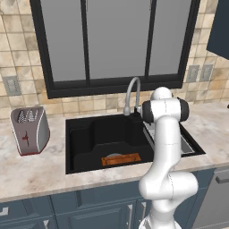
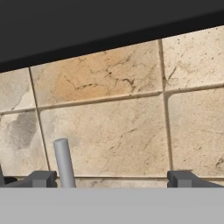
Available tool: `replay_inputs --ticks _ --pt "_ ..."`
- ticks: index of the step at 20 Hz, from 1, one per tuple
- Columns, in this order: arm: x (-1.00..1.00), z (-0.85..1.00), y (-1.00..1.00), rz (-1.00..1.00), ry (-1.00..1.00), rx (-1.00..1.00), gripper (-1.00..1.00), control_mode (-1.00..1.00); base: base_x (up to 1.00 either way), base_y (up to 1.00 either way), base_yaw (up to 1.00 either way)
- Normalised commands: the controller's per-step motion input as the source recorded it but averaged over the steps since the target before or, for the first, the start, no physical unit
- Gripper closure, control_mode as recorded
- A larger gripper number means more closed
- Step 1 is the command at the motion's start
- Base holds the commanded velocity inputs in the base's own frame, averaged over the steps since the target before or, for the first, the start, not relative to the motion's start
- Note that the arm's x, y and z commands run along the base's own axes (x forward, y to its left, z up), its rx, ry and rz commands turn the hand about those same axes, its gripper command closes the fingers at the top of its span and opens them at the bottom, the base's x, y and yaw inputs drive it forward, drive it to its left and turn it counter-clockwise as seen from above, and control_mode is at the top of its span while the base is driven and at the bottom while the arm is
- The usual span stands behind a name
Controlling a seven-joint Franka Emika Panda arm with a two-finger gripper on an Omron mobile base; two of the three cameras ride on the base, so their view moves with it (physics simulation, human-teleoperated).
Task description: Turn on the sink faucet with hot water and rinse the cutting board for ten seconds, then turn off the faucet. Push the cutting board to reach the water if necessary.
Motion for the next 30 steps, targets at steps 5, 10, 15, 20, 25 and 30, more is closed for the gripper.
replay_inputs --ticks 5,10,15,20,25,30 --pt "0.09 0.0 0.14 0.0 0.0 0.0 -1.0 -1.0 0.0 0.0 0.0" --pt "0.05 0.0 0.18 0.0 0.0 0.0 -1.0 -1.0 0.0 0.0 0.0" --pt "0.07 0.0 0.18 0.0 0.0 0.0 -1.0 -1.0 0.0 0.0 0.0" --pt "0.16 0.0 0.15 0.0 0.0 0.0 -1.0 -1.0 0.0 0.0 0.0" --pt "0.08 0.0 0.12 0.0 0.0 0.0 -1.0 -1.0 0.0 0.0 0.0" --pt "0.06 0.0 0.07 0.0 0.0 0.0 -1.0 -1.0 0.0 0.0 0.0"
